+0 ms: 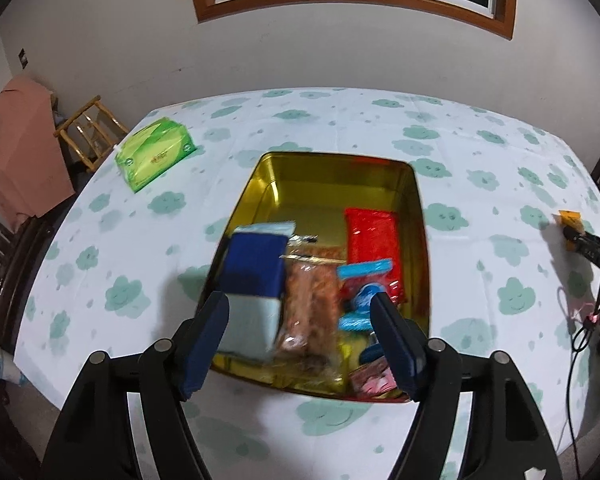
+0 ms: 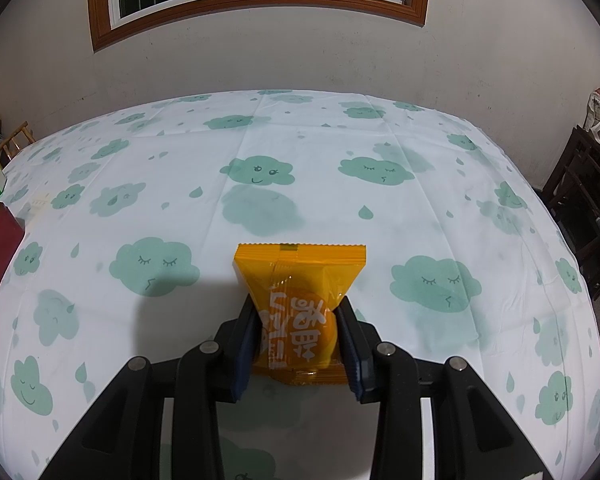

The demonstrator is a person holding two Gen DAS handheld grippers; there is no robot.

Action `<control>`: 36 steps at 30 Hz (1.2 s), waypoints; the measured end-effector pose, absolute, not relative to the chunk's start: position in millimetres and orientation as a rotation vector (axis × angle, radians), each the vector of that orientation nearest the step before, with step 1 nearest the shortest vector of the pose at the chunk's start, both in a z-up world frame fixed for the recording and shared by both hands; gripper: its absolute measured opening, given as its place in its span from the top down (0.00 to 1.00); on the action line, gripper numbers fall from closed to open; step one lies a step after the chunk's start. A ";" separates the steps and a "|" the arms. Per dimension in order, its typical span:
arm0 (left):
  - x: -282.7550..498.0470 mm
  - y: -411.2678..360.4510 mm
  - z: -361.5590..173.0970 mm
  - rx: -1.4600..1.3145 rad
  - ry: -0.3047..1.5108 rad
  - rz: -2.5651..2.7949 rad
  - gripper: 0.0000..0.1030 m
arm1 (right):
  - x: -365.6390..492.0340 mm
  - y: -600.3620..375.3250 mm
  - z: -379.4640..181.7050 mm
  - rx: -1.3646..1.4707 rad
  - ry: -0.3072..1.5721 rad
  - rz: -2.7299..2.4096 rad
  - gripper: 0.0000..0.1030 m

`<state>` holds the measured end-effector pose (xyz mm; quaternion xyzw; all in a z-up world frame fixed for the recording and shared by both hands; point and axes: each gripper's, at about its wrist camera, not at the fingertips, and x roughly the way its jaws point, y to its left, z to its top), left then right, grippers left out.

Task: Organize snacks
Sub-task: 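Carry the blue candy into the gold tin and open the left gripper, then carry the yellow packet over the gold tin and release it with the right gripper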

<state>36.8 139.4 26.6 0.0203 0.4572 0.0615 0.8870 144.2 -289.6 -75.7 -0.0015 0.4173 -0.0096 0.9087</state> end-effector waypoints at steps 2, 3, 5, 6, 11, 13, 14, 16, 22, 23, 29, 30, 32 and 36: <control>35.0 143.2 24.2 0.030 0.957 0.132 0.32 | 144.2 -291.4 -75.8 -0.004 0.861 -0.024 0.64; 34.2 145.2 22.9 0.025 0.959 0.134 0.32 | 144.4 -292.2 -75.7 -0.004 0.862 -0.027 0.65; 32.8 148.6 20.0 0.025 0.962 0.151 0.32 | 144.7 -292.2 -74.8 -0.009 0.864 -0.034 0.65; 32.6 150.6 18.9 0.025 0.965 0.155 0.32 | 144.6 -292.7 -74.1 -0.013 0.865 -0.039 0.65; 29.0 159.0 14.0 -0.009 0.981 0.155 0.31 | 138.8 -289.0 -68.8 -0.042 0.877 -0.054 0.66; 27.8 161.9 12.1 -0.020 0.983 0.156 0.31 | 137.3 -286.1 -65.5 -0.034 0.875 -0.056 0.66; 27.3 163.6 11.3 -0.028 0.983 0.156 0.30 | 135.4 -284.5 -63.3 -0.036 0.872 -0.058 0.66; 26.2 165.2 10.0 -0.043 0.986 0.153 0.29 | 129.9 -283.2 -57.5 -0.030 0.867 -0.056 0.66; 20.5 167.3 8.1 -0.054 0.982 0.143 0.28 | 113.4 -266.3 -43.7 0.004 0.862 -0.004 0.66; 20.2 167.8 8.2 -0.059 0.983 0.145 0.28 | 110.4 -263.0 -42.2 0.006 0.863 0.009 0.66; 11.4 183.3 9.4 -0.089 0.976 0.166 0.28 | 89.7 -214.0 -29.0 0.010 0.847 0.127 0.66; 9.7 188.1 9.9 -0.096 0.974 0.175 0.28 | 87.2 -204.4 -26.5 0.009 0.844 0.147 0.66; 6.5 196.7 10.2 -0.111 0.971 0.189 0.28 | 82.6 -185.8 -21.6 0.007 0.839 0.189 0.66; -1.5 210.3 8.5 -0.126 0.970 0.207 0.28 | 75.1 -145.5 -10.4 0.017 0.830 0.286 0.66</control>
